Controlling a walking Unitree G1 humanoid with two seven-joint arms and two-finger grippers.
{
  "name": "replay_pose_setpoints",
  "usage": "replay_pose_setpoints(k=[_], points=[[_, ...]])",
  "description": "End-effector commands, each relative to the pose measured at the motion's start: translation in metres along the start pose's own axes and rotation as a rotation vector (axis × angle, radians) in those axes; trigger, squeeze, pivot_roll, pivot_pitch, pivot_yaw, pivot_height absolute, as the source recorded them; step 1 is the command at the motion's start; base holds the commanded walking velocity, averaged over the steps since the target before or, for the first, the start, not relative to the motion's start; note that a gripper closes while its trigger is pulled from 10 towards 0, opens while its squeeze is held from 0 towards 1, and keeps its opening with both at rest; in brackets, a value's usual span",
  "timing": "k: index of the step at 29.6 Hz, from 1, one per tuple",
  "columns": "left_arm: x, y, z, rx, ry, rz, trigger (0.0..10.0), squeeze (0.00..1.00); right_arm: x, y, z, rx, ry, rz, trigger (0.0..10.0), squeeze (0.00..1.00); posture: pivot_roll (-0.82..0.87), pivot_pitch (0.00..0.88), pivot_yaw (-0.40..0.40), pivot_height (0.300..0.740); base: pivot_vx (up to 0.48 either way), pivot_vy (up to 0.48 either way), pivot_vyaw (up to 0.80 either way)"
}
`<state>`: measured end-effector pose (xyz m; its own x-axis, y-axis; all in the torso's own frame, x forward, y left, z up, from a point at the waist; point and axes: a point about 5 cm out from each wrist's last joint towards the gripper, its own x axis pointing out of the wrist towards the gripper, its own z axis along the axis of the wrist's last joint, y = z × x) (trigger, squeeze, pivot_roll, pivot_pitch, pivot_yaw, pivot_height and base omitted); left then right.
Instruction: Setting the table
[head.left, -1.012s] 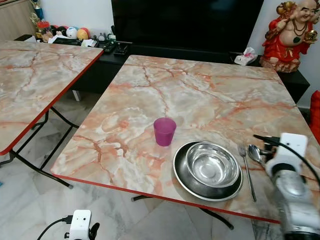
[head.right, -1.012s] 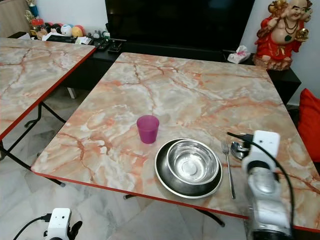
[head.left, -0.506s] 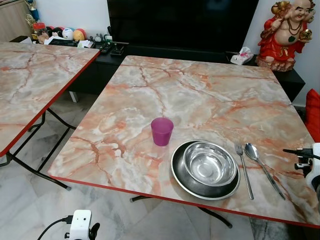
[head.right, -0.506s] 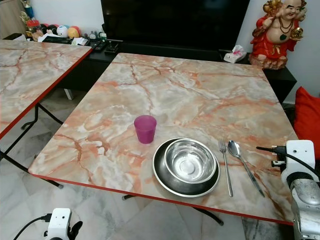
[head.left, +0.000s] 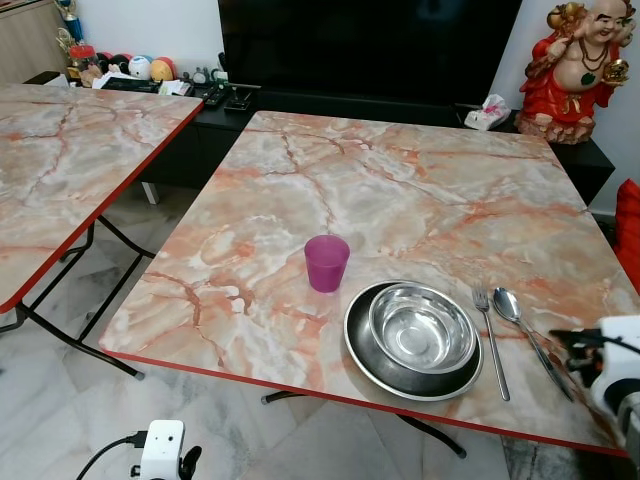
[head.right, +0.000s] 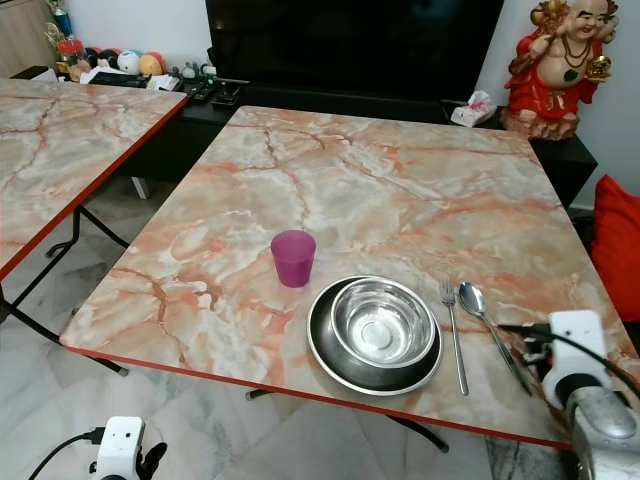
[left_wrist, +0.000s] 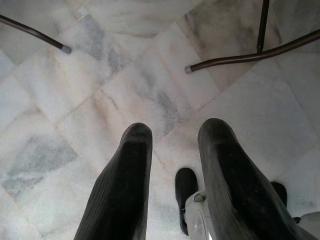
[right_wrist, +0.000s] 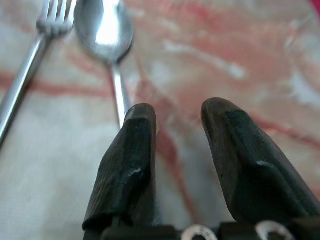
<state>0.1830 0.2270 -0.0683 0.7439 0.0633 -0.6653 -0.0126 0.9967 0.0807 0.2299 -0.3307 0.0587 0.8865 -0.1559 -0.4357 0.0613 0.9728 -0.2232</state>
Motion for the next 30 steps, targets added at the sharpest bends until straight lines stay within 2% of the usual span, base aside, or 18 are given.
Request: replay_pose_setpoints(k=[1,7,16,18,26,30], points=[[-0.002,0.002,-0.006,0.002,0.021,0.002,10.0,0.00,-0.001,0.000,-0.004,0.007,0.009,0.006,10.0,0.00,0.08,0.000,-0.032,0.740,0.000,0.000,0.00],[-0.003,0.004,-0.006,0.004,0.025,0.002,10.0,0.00,-0.003,0.004,-0.010,-0.004,0.025,0.021,10.0,0.00,0.08,0.000,-0.031,0.740,0.000,0.000,0.00],[-0.002,0.003,-0.005,0.005,0.030,0.001,10.0,0.00,-0.005,-0.005,-0.009,-0.025,0.035,0.004,10.0,0.00,0.08,0.000,-0.031,0.740,0.000,0.000,0.00],[-0.002,0.003,-0.006,0.003,0.035,0.001,10.0,0.00,-0.007,-0.011,-0.011,-0.065,0.058,0.013,10.0,0.00,0.08,0.000,-0.031,0.740,0.000,0.000,0.00],[-0.002,0.004,-0.008,0.000,0.044,0.004,10.0,0.00,-0.013,-0.024,-0.005,-0.111,0.068,-0.027,10.0,0.00,0.07,0.000,-0.032,0.740,0.000,0.000,0.00],[-0.003,0.003,-0.009,-0.003,0.048,0.004,10.0,0.00,-0.012,-0.020,-0.002,-0.088,0.049,-0.011,10.0,0.00,0.07,0.000,-0.034,0.740,0.000,0.000,0.00]])
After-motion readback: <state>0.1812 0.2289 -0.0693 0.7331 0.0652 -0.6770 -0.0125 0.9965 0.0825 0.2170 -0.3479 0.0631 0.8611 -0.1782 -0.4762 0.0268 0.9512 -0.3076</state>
